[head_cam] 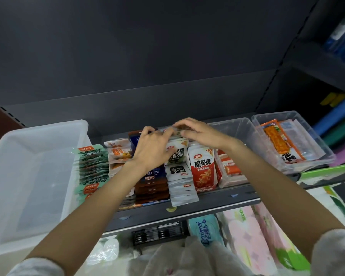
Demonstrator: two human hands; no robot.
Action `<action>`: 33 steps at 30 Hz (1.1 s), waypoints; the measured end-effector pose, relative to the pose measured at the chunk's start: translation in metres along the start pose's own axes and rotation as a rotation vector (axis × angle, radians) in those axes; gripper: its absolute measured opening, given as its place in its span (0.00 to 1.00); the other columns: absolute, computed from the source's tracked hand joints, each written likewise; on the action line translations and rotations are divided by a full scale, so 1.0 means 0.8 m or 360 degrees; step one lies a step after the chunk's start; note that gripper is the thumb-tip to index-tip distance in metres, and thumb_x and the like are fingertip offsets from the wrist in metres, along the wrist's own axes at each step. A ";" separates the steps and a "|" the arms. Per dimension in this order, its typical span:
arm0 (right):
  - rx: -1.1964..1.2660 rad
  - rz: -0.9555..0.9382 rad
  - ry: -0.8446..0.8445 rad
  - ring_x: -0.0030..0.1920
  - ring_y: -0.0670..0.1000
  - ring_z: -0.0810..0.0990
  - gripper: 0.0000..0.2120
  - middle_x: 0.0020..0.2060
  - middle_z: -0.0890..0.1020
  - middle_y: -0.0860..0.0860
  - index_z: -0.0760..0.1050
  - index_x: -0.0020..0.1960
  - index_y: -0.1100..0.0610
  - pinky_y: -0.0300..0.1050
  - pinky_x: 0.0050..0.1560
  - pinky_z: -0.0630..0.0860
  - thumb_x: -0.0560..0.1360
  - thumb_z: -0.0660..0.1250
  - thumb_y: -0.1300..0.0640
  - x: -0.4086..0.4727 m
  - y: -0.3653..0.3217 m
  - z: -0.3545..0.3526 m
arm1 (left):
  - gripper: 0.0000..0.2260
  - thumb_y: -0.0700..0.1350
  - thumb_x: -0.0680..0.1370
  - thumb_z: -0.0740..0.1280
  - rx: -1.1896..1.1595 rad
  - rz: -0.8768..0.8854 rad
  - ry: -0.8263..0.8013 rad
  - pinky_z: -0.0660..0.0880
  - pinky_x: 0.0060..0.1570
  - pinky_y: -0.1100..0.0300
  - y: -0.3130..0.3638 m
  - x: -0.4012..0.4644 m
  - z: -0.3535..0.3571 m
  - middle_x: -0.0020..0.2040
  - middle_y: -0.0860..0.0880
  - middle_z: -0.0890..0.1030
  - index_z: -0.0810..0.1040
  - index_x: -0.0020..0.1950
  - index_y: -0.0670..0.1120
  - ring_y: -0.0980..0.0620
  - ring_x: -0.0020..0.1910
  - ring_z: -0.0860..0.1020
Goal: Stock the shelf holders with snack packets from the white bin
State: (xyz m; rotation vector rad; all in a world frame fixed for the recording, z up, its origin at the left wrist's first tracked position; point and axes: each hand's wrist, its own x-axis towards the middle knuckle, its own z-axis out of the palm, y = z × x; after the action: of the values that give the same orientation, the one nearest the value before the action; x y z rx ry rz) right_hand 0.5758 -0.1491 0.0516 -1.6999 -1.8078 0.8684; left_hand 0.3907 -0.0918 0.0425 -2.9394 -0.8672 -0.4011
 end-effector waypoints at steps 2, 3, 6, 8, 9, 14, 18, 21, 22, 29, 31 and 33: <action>-0.0234 -0.0041 -0.0101 0.65 0.45 0.67 0.25 0.68 0.65 0.47 0.63 0.70 0.50 0.46 0.64 0.68 0.76 0.66 0.49 -0.008 0.003 0.005 | 0.20 0.54 0.70 0.72 -0.0020 -0.0020 0.0094 0.63 0.57 0.53 -0.001 0.001 0.002 0.52 0.47 0.78 0.74 0.59 0.48 0.47 0.52 0.75; -0.0463 -0.0080 -0.0116 0.66 0.46 0.66 0.29 0.69 0.63 0.48 0.61 0.71 0.50 0.45 0.65 0.67 0.74 0.68 0.48 -0.010 0.006 0.011 | 0.21 0.53 0.68 0.73 -0.0009 -0.0038 0.0121 0.64 0.56 0.52 -0.001 0.001 0.002 0.53 0.47 0.77 0.75 0.57 0.48 0.46 0.53 0.73; -0.0853 -0.0208 0.0073 0.64 0.49 0.67 0.30 0.67 0.65 0.49 0.62 0.70 0.52 0.49 0.64 0.68 0.72 0.70 0.47 -0.007 0.011 0.024 | 0.20 0.53 0.67 0.74 0.0020 0.0000 0.0252 0.63 0.55 0.53 0.008 -0.007 0.000 0.53 0.47 0.75 0.73 0.55 0.47 0.46 0.53 0.72; -0.0807 -0.0276 0.0131 0.63 0.50 0.69 0.30 0.65 0.67 0.50 0.63 0.70 0.51 0.49 0.63 0.68 0.72 0.71 0.50 -0.005 0.011 0.024 | 0.17 0.56 0.69 0.71 -0.0015 0.0187 0.0327 0.63 0.55 0.54 0.016 -0.019 -0.005 0.52 0.48 0.76 0.74 0.52 0.48 0.48 0.53 0.72; -0.0771 -0.0281 0.0125 0.63 0.51 0.69 0.30 0.64 0.67 0.50 0.63 0.70 0.50 0.49 0.63 0.68 0.72 0.71 0.51 -0.004 0.011 0.023 | 0.17 0.59 0.69 0.69 -0.0019 0.0298 0.0277 0.62 0.55 0.54 0.021 -0.026 -0.006 0.51 0.50 0.77 0.75 0.50 0.49 0.49 0.53 0.72; -0.0762 -0.0278 0.0109 0.63 0.50 0.68 0.29 0.65 0.67 0.50 0.63 0.70 0.49 0.46 0.62 0.67 0.73 0.70 0.51 -0.003 0.011 0.022 | 0.31 0.69 0.68 0.62 0.0285 0.0533 -0.0370 0.53 0.62 0.51 0.038 -0.040 0.001 0.55 0.50 0.77 0.75 0.59 0.47 0.49 0.57 0.73; -0.0732 -0.0270 0.0089 0.64 0.50 0.68 0.27 0.65 0.67 0.50 0.64 0.69 0.49 0.46 0.62 0.67 0.73 0.70 0.51 -0.003 0.010 0.018 | 0.31 0.69 0.71 0.59 0.0334 0.0593 -0.0426 0.46 0.63 0.51 0.044 -0.030 0.002 0.60 0.50 0.74 0.72 0.64 0.48 0.50 0.62 0.68; -0.0727 -0.0259 0.0073 0.63 0.49 0.68 0.28 0.65 0.67 0.49 0.64 0.69 0.49 0.44 0.61 0.66 0.73 0.71 0.50 -0.001 0.011 0.018 | 0.29 0.69 0.71 0.60 0.0231 0.0595 -0.0448 0.48 0.63 0.53 0.036 -0.030 -0.001 0.57 0.52 0.76 0.75 0.61 0.50 0.52 0.60 0.69; -0.0725 -0.0252 0.0066 0.63 0.49 0.68 0.28 0.65 0.67 0.48 0.64 0.69 0.48 0.43 0.60 0.65 0.72 0.71 0.50 -0.001 0.012 0.018 | 0.28 0.69 0.70 0.61 0.0220 0.0604 -0.0442 0.49 0.62 0.53 0.033 -0.031 0.001 0.55 0.52 0.78 0.76 0.59 0.50 0.52 0.58 0.71; -0.0690 -0.0243 0.0051 0.62 0.48 0.68 0.28 0.64 0.67 0.48 0.65 0.68 0.48 0.41 0.58 0.63 0.72 0.72 0.51 0.002 0.013 0.017 | 0.21 0.61 0.70 0.65 0.0446 0.0732 -0.0481 0.56 0.60 0.51 0.035 -0.032 0.001 0.48 0.51 0.81 0.79 0.54 0.49 0.50 0.52 0.74; -0.0693 -0.0241 0.0042 0.62 0.48 0.68 0.28 0.64 0.67 0.47 0.64 0.68 0.48 0.41 0.59 0.63 0.71 0.72 0.51 0.002 0.012 0.017 | 0.19 0.55 0.74 0.61 0.0586 0.0709 -0.0606 0.57 0.62 0.51 0.052 -0.034 0.003 0.54 0.47 0.79 0.75 0.60 0.45 0.47 0.57 0.72; -0.0702 -0.0231 0.0023 0.62 0.48 0.69 0.29 0.64 0.67 0.47 0.64 0.68 0.47 0.41 0.59 0.63 0.71 0.72 0.51 0.001 0.012 0.016 | 0.18 0.51 0.76 0.60 0.0691 0.0583 -0.0694 0.58 0.64 0.51 0.063 -0.035 0.008 0.57 0.46 0.77 0.71 0.62 0.43 0.46 0.59 0.71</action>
State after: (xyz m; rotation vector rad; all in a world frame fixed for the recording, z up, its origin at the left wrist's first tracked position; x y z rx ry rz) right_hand 0.5730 -0.1493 0.0359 -1.7889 -2.1996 0.4135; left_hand 0.3969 -0.1482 0.0302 -2.7076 -0.3518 0.4095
